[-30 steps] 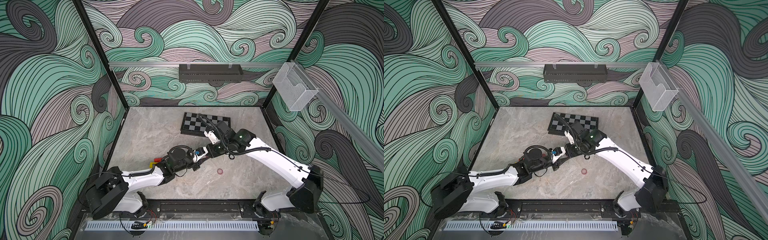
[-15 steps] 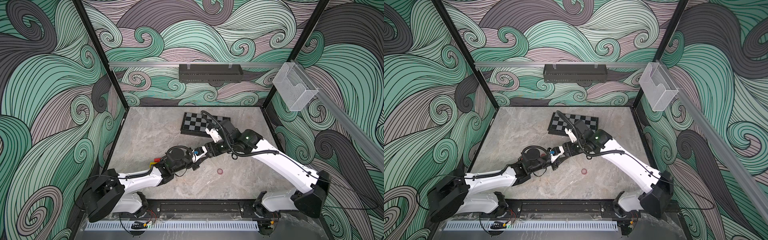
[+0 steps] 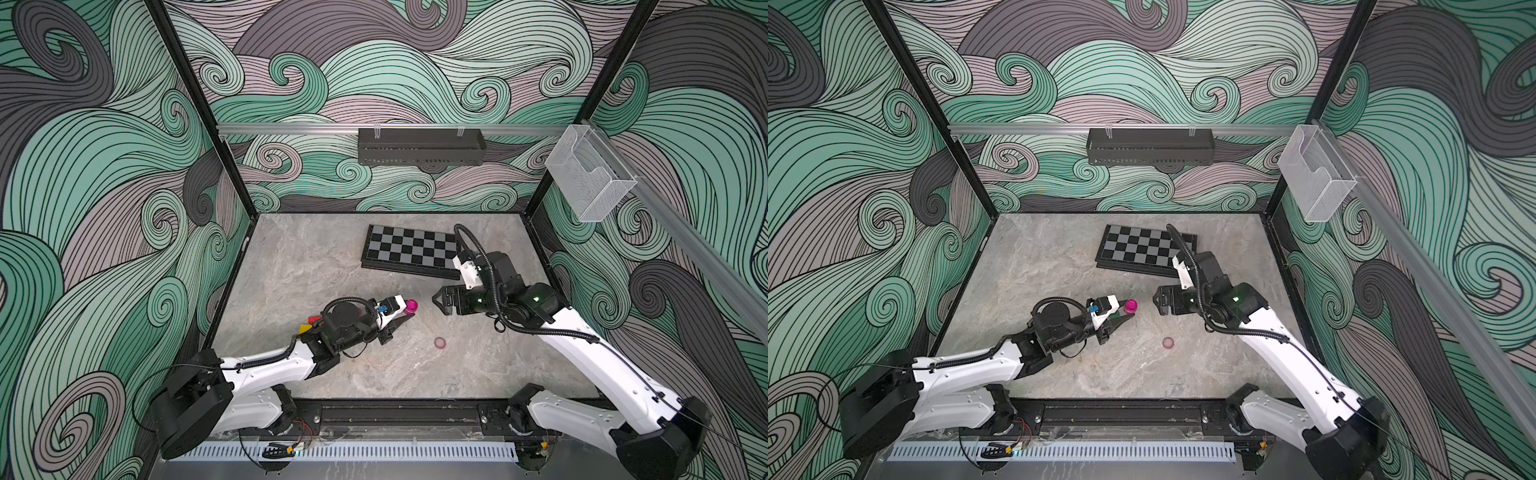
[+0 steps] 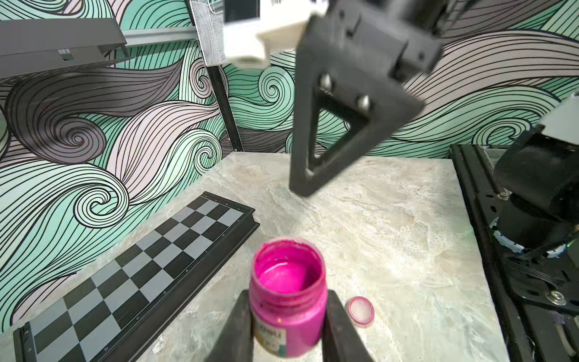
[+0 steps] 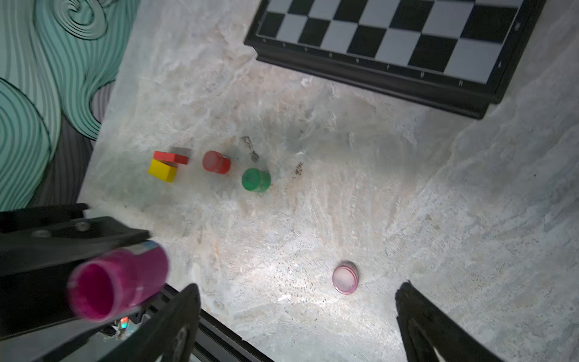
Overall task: Close the paint jar lid
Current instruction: Pick up the lid from the center of the board.
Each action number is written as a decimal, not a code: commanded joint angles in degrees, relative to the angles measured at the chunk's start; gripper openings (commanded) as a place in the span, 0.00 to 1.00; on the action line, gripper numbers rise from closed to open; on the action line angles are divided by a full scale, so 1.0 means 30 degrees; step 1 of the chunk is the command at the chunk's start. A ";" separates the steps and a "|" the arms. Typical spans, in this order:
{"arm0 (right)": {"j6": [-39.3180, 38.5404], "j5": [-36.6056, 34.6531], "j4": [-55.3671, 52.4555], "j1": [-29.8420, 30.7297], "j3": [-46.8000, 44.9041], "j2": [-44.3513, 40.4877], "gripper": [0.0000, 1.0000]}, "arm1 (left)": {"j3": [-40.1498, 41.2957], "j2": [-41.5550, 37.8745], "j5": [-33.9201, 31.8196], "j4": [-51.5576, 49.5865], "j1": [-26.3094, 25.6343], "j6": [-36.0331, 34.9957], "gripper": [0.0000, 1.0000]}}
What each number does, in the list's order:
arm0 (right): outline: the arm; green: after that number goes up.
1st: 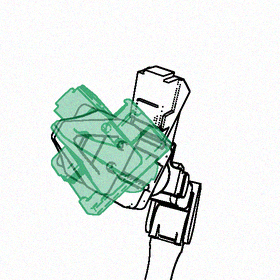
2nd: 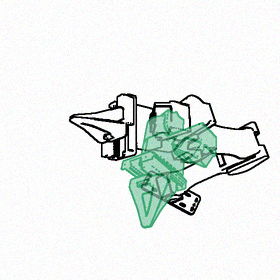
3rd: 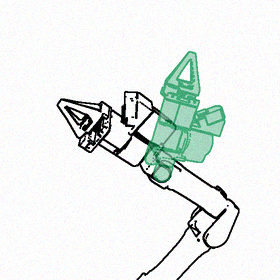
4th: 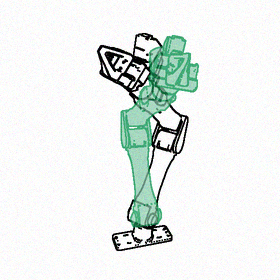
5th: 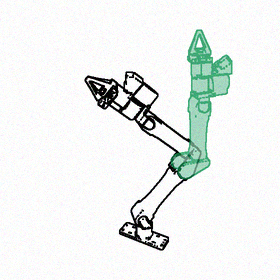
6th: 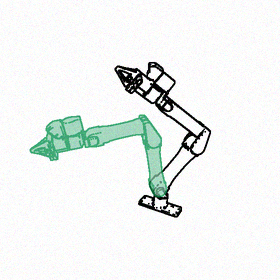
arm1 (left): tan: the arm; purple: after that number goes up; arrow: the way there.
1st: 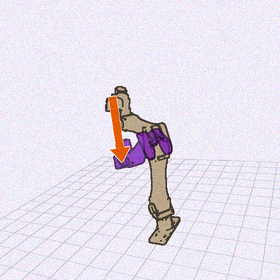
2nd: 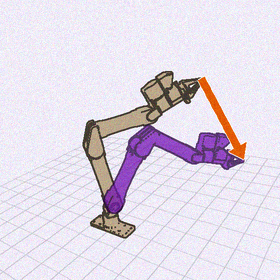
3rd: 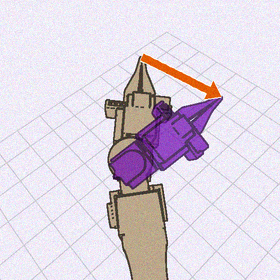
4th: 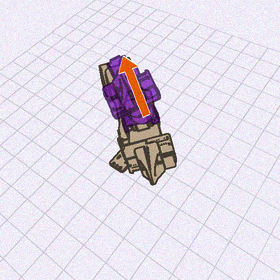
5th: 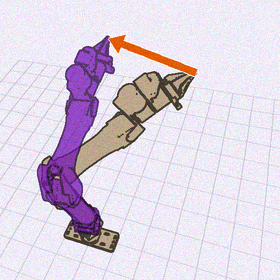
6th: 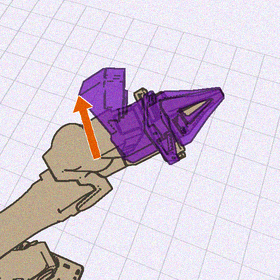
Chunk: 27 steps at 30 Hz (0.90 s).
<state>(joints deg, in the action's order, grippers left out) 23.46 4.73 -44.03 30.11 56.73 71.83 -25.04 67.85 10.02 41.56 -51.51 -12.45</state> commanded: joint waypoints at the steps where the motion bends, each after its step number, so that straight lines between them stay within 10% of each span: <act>1: 0.0352 -0.0186 0.1423 -0.0231 -0.0929 0.0421 0.98 | -0.0133 -0.0482 -0.0147 -0.0056 -0.0019 0.0309 0.12; 27: -0.0051 -0.1832 0.3026 0.1331 -0.3498 0.3197 0.93 | 0.0491 -0.2035 -0.0887 -0.1150 0.0013 0.0803 0.12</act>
<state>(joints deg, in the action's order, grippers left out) 23.09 0.95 -37.69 33.39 46.81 80.16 -23.97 63.35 8.01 38.26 -51.51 -10.94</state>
